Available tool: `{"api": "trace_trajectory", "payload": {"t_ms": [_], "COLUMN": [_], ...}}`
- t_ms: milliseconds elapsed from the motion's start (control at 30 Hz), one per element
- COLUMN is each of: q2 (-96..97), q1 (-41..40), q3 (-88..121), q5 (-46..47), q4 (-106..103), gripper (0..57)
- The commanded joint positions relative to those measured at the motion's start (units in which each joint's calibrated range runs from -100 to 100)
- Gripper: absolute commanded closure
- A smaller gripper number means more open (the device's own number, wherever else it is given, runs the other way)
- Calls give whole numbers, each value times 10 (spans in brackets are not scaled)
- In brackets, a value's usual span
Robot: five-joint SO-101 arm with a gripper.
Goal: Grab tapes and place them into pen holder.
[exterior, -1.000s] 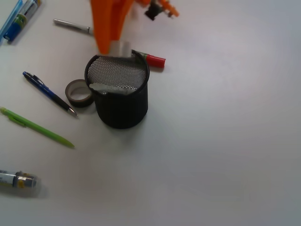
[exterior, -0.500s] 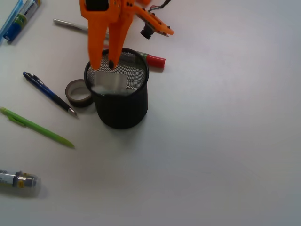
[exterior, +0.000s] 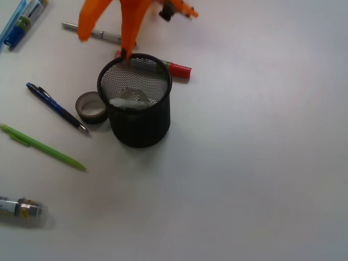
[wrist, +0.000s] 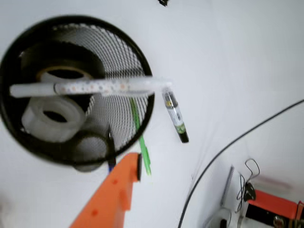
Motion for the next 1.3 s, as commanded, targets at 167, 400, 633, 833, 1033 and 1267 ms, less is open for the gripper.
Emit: {"api": "trace_trajectory", "payload": {"t_ms": [167,400,633,833,1033,1267], "q2": [-146,-119,40,262,446,585], "q1": [62,106,176,178,176,157], "q3": [-58,47,25,-171,-424,-664], "q5": [69,82,-4,-73,-106,-94], "q4": [257,258,177,193,334,425], "gripper": [194,194,194,194,194,194]}}
